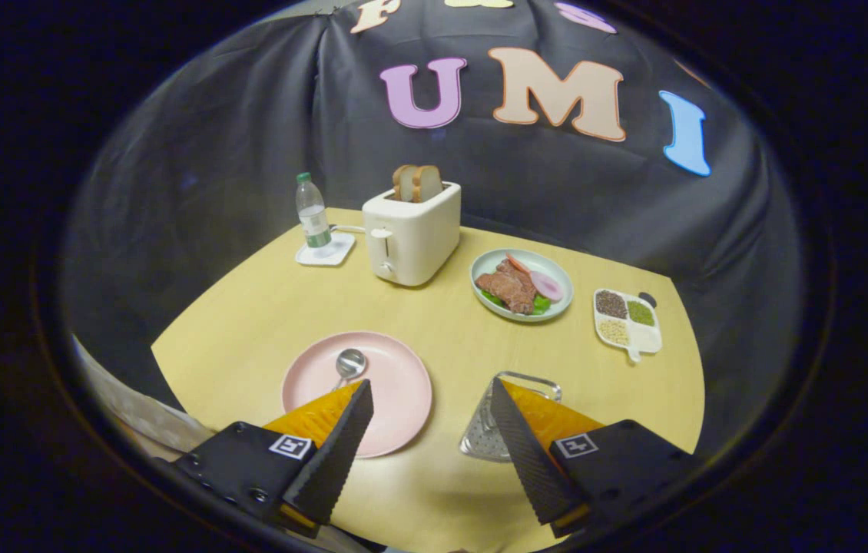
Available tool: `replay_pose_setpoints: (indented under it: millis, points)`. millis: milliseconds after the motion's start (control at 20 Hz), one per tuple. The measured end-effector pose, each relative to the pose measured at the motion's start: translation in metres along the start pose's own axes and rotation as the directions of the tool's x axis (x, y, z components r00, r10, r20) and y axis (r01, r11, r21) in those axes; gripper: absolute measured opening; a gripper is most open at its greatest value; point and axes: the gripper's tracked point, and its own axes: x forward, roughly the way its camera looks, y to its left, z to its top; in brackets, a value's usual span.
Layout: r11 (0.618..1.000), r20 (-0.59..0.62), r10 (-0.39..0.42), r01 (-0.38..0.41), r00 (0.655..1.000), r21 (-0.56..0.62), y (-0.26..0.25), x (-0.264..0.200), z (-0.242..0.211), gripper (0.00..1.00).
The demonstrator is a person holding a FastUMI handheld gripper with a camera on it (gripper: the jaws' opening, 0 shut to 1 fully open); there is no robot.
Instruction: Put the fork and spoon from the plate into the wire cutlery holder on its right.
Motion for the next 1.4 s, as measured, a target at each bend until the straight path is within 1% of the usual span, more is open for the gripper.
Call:
replay_pose_setpoints:
  millis: [300,400,500,800,1050,1400]
  points:
    - [0.999,0.067,-0.014,0.011,0.998,0.041,0.037,0.012,0.005,0.98]
    - [0.999,0.075,-0.037,0.034,0.997,0.038,0.042,0.016,0.002,0.98]
    - [0.998,0.063,-0.047,0.045,0.997,0.039,0.051,0.022,-0.007,0.98]
    - [0.999,0.024,-0.039,0.039,0.999,0.003,0.081,0.045,-0.037,0.98]
    - [0.999,-0.029,-0.042,0.041,0.999,-0.027,0.094,0.064,-0.063,0.98]
    - [0.997,-0.112,-0.025,0.016,0.993,-0.080,0.108,0.085,-0.094,0.98]
